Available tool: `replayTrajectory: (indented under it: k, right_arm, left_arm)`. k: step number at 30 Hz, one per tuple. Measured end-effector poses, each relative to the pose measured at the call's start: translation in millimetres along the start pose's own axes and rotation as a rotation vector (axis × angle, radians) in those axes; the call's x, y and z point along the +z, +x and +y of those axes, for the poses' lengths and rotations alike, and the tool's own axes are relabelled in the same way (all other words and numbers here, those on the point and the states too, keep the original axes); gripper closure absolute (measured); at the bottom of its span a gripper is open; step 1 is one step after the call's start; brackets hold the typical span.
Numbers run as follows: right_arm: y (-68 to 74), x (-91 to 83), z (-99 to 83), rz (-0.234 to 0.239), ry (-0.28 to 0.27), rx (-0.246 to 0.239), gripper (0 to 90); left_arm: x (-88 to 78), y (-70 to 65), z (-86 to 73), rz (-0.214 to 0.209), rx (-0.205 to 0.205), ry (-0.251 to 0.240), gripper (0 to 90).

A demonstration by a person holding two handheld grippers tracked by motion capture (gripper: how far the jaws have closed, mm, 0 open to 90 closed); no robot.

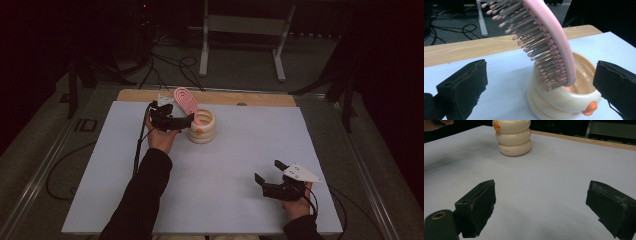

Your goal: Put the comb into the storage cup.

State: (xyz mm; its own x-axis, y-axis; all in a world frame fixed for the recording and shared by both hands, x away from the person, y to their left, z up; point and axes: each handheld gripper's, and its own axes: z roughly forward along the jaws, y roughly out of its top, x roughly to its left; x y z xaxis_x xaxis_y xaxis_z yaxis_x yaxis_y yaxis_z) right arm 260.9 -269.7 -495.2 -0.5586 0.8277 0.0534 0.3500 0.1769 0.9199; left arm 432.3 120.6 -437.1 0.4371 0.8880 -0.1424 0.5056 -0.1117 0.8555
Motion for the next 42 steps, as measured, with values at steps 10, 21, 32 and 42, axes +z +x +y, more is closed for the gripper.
replayTrajectory:
  k: [10,21,32,42]
  right_arm:
    - [0.5,0.1,0.1,0.002,0.001,0.0,9.1]
    - [1.8,0.4,0.3,0.002,0.001,0.0,9.1]
    - [2.6,1.0,0.1,0.006,0.001,0.001,9.1]
    - [3.4,1.3,0.1,0.005,0.003,-0.001,9.1]
  left_arm:
    - [-14.6,5.3,-10.5,-0.016,0.015,0.006,0.4]
    - [-35.3,6.2,-23.0,-0.031,0.064,0.014,0.4]
    - [-60.0,17.1,-47.8,-0.022,0.071,-0.004,0.4]
    - [-84.8,26.4,-68.2,-0.03,0.061,-0.032,0.4]
